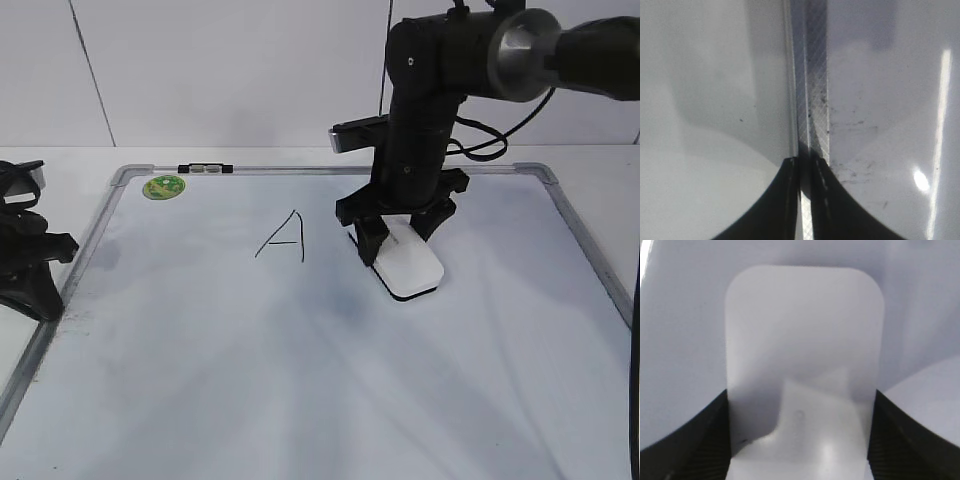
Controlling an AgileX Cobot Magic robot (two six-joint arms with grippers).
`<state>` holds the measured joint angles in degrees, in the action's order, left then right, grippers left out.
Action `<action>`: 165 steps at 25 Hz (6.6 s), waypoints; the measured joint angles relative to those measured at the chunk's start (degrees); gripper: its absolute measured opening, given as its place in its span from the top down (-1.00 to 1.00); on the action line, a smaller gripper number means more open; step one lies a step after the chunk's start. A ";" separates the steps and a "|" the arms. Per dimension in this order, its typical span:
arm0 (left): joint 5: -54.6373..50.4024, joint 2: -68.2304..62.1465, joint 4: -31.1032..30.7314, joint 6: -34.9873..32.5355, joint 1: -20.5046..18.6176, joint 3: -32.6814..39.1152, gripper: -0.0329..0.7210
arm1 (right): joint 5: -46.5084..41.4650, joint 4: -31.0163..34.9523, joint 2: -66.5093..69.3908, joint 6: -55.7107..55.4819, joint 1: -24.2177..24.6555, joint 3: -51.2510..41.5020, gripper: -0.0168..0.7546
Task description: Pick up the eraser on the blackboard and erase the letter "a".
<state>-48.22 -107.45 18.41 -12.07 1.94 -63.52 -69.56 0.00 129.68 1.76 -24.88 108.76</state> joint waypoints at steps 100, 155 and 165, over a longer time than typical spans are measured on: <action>0.00 0.00 0.22 -0.10 -0.17 0.00 0.82 | 13.91 -6.80 -18.35 -6.89 20.95 -29.22 -0.60; -11.91 23.11 -1.87 -0.16 -0.26 0.00 0.01 | -1.25 1.68 -38.89 -1.76 20.95 -16.65 -0.53; -21.57 31.91 -6.80 3.91 -0.26 0.18 0.01 | -1.67 1.57 -53.30 -0.94 20.95 -32.36 -0.53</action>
<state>-69.79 -75.54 11.61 -8.16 1.68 -63.34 -71.23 1.57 76.38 0.82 -3.93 76.41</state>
